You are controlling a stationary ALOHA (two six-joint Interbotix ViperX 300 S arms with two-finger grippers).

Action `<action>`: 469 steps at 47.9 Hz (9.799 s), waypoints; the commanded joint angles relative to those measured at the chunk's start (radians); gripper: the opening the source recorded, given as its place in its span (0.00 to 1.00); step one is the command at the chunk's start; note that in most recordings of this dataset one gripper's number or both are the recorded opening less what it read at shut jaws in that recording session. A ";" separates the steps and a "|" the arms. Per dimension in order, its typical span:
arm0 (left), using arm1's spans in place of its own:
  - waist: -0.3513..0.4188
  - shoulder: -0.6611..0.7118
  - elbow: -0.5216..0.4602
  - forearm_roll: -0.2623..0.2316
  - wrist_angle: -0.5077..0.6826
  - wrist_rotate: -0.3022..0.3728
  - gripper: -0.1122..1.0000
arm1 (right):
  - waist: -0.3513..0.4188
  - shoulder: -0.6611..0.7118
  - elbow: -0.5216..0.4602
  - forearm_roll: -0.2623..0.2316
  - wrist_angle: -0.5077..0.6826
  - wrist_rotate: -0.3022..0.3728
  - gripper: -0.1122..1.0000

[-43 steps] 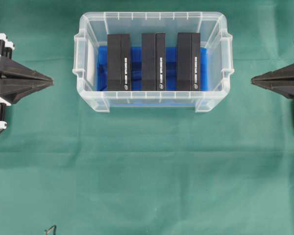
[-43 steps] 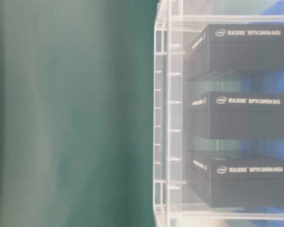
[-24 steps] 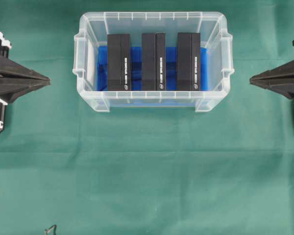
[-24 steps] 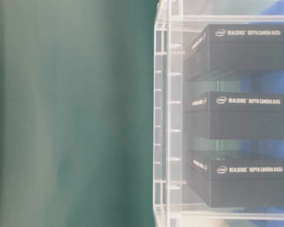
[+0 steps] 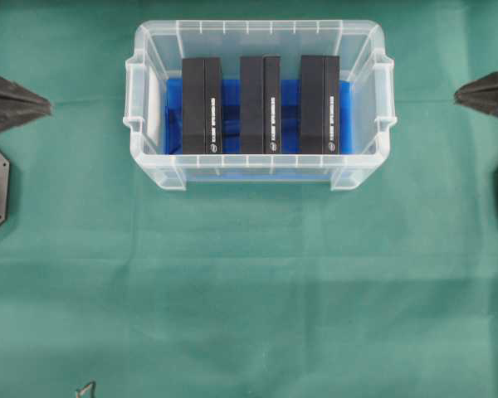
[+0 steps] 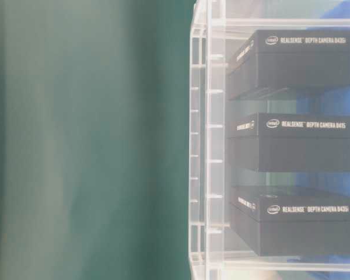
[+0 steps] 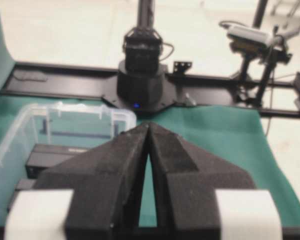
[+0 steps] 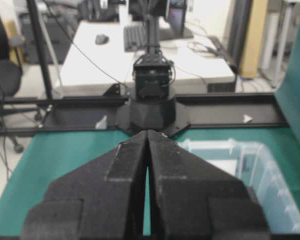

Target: Take the box out of the case with the left arm.

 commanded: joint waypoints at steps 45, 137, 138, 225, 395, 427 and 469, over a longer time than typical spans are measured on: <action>-0.051 0.239 -0.399 0.003 1.106 -0.112 0.10 | -0.043 0.147 -0.291 -0.003 1.074 0.008 0.10; 0.212 0.374 -0.457 0.026 1.345 -1.141 0.10 | -0.043 0.244 -0.334 -0.021 1.424 0.063 0.10; 0.225 0.377 -0.459 0.028 1.345 -1.131 0.10 | -0.043 0.244 -0.334 -0.021 1.424 0.063 0.10; 0.385 0.456 -0.479 0.003 1.397 -1.046 0.89 | -0.043 0.242 -0.334 -0.054 1.451 0.061 0.10; 0.233 1.321 -1.361 0.002 1.351 -1.126 0.89 | -0.043 0.245 -0.333 -0.089 1.445 0.061 0.10; 0.230 1.319 -1.284 0.008 1.308 -1.114 0.89 | -0.043 0.245 -0.333 -0.087 1.445 0.061 0.10; 0.236 1.322 -1.086 0.015 1.123 -1.108 0.89 | -0.043 0.245 -0.331 -0.101 1.443 0.061 0.10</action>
